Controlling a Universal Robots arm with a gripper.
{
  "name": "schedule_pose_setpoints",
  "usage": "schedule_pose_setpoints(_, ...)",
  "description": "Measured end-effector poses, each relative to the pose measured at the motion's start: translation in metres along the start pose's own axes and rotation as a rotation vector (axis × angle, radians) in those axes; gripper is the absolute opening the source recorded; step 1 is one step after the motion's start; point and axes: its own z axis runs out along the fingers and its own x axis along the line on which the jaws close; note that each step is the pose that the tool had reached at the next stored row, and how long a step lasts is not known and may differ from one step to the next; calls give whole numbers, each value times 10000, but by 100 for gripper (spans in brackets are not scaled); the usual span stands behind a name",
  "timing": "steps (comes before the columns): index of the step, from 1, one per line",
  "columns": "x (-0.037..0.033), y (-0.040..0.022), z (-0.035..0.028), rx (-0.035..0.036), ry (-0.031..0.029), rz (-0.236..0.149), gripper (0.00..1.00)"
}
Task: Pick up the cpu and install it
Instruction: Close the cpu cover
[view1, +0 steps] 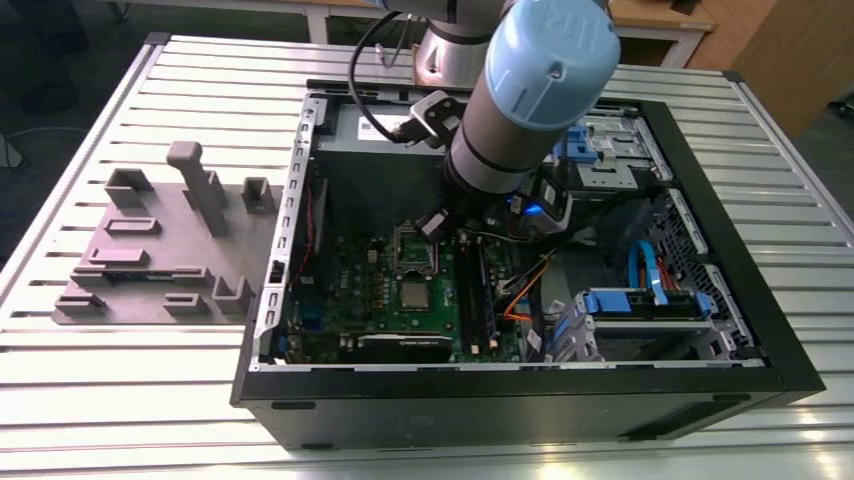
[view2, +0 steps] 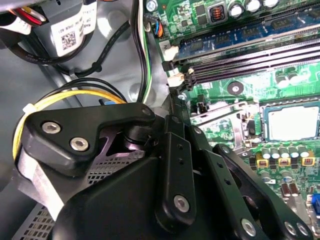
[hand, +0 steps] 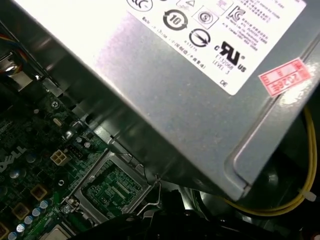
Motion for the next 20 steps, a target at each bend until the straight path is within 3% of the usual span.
schedule_pose_setpoints(14,22,12,16,9,-14,58,10)
schedule_pose_setpoints(20,17,25,-25,11,10,66,10)
